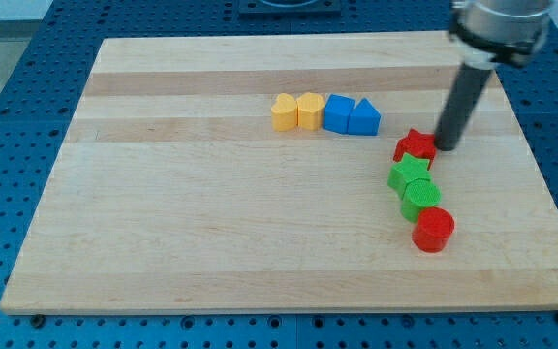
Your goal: Slide the red star below the hexagon
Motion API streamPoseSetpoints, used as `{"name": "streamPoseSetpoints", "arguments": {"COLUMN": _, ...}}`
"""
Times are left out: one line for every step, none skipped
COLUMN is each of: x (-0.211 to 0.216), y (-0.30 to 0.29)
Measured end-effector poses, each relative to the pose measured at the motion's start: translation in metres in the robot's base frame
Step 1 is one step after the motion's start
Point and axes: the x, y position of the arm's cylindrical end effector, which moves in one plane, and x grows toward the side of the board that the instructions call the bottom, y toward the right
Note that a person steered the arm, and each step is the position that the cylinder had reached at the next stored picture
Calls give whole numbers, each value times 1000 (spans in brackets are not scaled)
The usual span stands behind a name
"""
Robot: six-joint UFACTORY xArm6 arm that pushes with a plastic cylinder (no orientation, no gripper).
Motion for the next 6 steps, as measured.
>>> {"name": "streamPoseSetpoints", "arguments": {"x": 3, "y": -50}}
{"name": "streamPoseSetpoints", "arguments": {"x": 0, "y": -43}}
{"name": "streamPoseSetpoints", "arguments": {"x": 3, "y": -17}}
{"name": "streamPoseSetpoints", "arguments": {"x": 17, "y": -41}}
{"name": "streamPoseSetpoints", "arguments": {"x": 20, "y": -118}}
{"name": "streamPoseSetpoints", "arguments": {"x": 26, "y": -197}}
